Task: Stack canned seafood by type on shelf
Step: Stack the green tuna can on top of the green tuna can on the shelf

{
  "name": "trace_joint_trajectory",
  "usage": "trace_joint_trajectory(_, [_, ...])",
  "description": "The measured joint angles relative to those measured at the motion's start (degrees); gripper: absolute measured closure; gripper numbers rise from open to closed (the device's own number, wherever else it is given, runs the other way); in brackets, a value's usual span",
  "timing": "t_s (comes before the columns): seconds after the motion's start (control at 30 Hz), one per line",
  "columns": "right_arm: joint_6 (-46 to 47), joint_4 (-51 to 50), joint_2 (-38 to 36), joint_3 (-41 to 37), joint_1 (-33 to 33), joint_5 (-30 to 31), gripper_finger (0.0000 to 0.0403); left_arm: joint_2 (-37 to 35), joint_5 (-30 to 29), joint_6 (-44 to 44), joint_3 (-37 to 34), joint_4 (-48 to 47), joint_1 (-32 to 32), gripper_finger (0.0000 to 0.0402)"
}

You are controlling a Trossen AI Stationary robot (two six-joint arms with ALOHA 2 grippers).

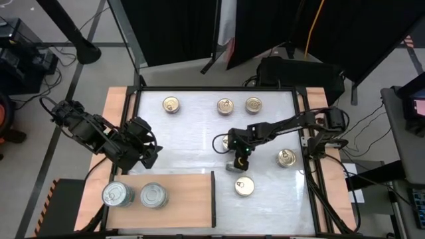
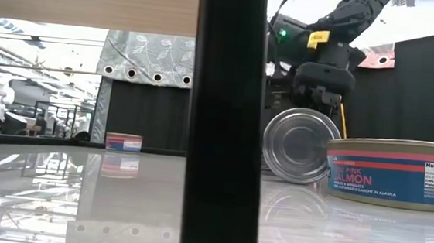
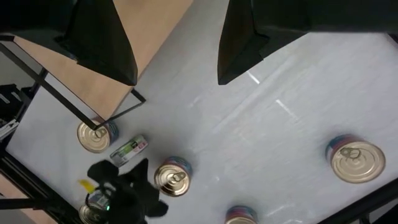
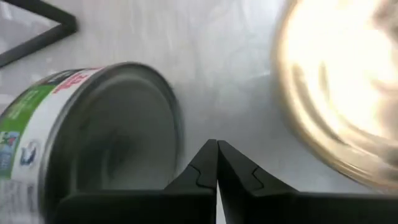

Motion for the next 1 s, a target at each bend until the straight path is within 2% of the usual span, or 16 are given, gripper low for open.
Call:
trace_joint_trajectory(0.13, [-0.46,-2.85,-6.75,0.02,-1.88,1.43,0.0400,0.00,0.72,0.00,0.00,0.00,0.00,0.0173])
trace_joint_trajectory(0.23, [-0.44,-5.16,-13.40,0.04,-2.31,0.12,0.0378,0.00,0.83,0.08,0.00,0.00,0.00,0.0173])
trace_joint_trajectory(0.33, [-0.22,-6.25,-19.33,0.13,0.14,-0.29,0.0328,0.00,0.37,0.45,0.00,0.00,0.00,0.0173])
trace_joint_trajectory(0.47, [-0.21,-6.01,-23.82,0.17,4.73,2.95,0.0235,0.00,-1.76,0.48,0.01,0.00,0.01,0.0173])
trace_joint_trajectory(0.6, [0.06,-4.37,-23.22,0.20,9.10,6.63,0.0135,0.00,-3.62,0.42,0.00,0.00,0.02,0.0173])
trace_joint_trajectory(0.7, [0.21,-3.05,-20.66,0.22,11.83,10.52,0.0082,0.00,-4.37,0.37,0.00,0.00,0.02,0.0173])
trace_joint_trajectory(0.8, [2.07,-2.33,-17.40,0.22,12.90,12.02,0.0061,0.00,-4.42,0.09,0.00,0.01,0.02,0.0173])
trace_joint_trajectory(1.0, [4.30,-1.46,-9.87,0.22,13.54,14.44,0.0067,0.00,-4.46,0.09,0.00,0.02,0.02,0.0173])
